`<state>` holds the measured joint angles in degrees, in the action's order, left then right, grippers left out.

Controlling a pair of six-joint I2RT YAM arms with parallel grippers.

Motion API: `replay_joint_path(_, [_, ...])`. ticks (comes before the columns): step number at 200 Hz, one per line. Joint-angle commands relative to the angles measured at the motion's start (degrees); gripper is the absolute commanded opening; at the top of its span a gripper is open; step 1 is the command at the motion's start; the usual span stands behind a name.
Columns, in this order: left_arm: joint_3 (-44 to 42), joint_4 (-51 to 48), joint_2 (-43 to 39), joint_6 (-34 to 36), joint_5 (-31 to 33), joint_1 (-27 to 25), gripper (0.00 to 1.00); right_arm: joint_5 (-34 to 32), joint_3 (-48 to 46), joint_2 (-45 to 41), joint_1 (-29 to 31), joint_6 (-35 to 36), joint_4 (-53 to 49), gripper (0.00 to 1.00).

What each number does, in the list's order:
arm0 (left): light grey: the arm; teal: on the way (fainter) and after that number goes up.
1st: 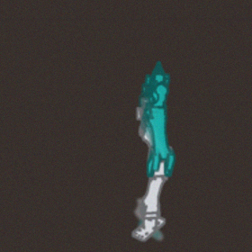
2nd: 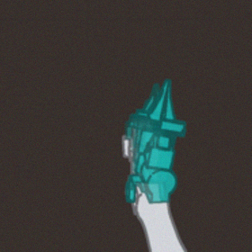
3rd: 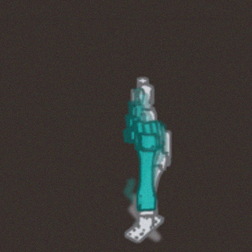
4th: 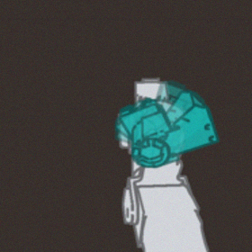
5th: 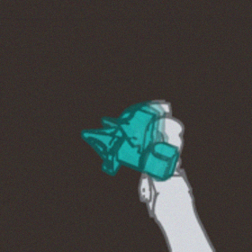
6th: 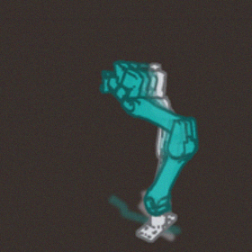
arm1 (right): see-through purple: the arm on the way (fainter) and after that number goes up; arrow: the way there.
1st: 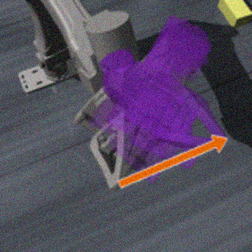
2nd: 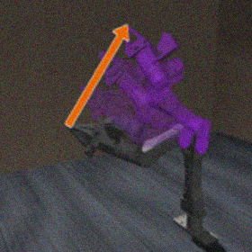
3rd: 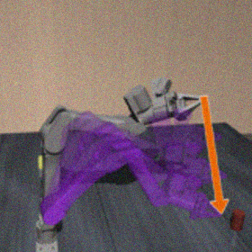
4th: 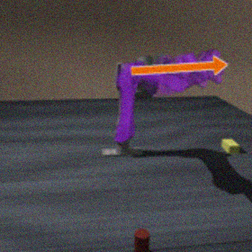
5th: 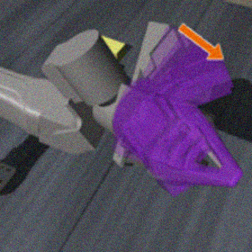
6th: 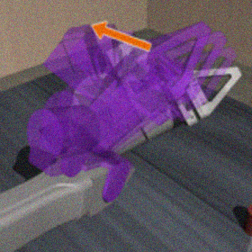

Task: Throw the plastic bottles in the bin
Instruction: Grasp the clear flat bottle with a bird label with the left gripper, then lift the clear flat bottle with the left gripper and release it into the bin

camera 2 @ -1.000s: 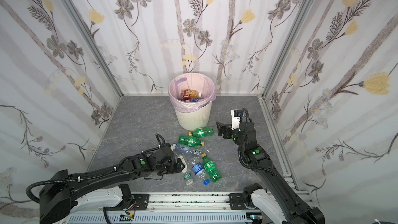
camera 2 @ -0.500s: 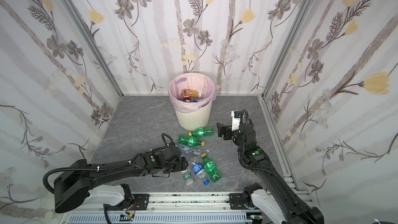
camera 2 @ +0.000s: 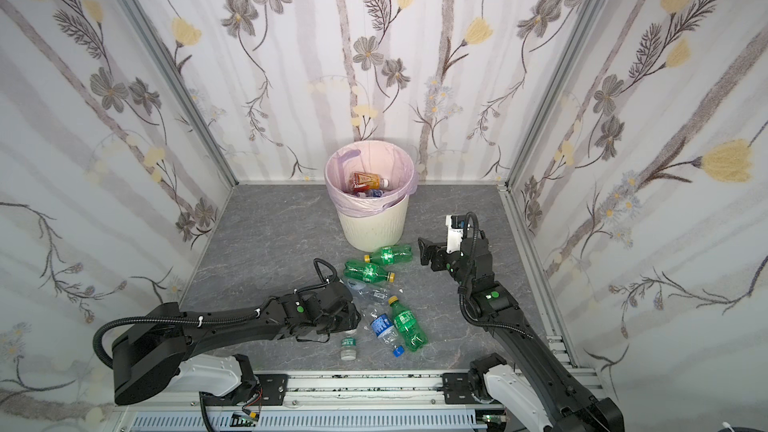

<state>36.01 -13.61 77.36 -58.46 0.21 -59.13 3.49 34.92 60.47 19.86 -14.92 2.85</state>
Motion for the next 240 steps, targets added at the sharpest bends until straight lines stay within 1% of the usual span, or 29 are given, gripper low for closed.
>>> replay_joint_path(1, [-1.34,-1.42,-2.58,0.29,2.75,0.07,0.57,-0.50,-0.20,0.54,-0.05,0.09,2.01,0.95])
replay_joint_path(49, [-1.76,-1.59,-12.85,4.57,6.44,0.12,0.56,-0.23,-0.90,1.24,-0.19,0.20,1.72,0.95])
replay_joint_path(68, [-1.30,-1.67,-16.97,7.51,8.08,0.15,0.51,-0.66,-1.17,1.20,-0.29,0.50,1.76,0.95])
replay_joint_path(87, [-0.43,-1.68,-20.91,9.32,12.51,0.21,0.48,-1.28,-1.19,1.53,-0.41,0.77,1.80,0.96])
replay_joint_path(124, [5.21,-1.68,-27.38,16.92,21.11,0.25,0.47,-1.20,-1.05,2.34,-0.50,0.77,1.76,0.95])
replay_joint_path(137, [7.75,-1.69,-28.79,19.50,24.51,0.72,0.47,-1.03,-0.98,2.65,-0.45,0.71,1.89,0.95])
replay_joint_path(146, [9.84,-1.59,-29.34,21.01,25.69,1.44,0.46,-0.83,-0.91,2.94,-0.50,0.77,1.90,0.95])
replay_joint_path(177, [18.66,-1.51,-27.87,27.58,25.13,4.04,0.46,-0.32,-0.36,3.56,-0.46,0.59,1.39,0.95])
replay_joint_path(201, [26.46,-1.35,-23.76,31.76,22.82,7.10,0.45,-0.41,-0.48,3.63,-0.48,0.42,1.15,0.95])
replay_joint_path(217, [32.95,-0.67,-18.70,34.54,18.94,10.52,0.45,-0.15,-0.39,3.53,-0.45,0.02,0.85,0.95])
replay_joint_path(228, [37.76,0.20,-13.74,36.07,15.88,13.21,0.44,0.21,-0.42,3.35,-0.48,-0.11,0.84,0.95])
replay_joint_path(240, [46.00,1.51,-7.29,37.09,12.07,16.53,0.43,0.59,-0.31,3.06,-0.43,-0.41,0.75,0.95])
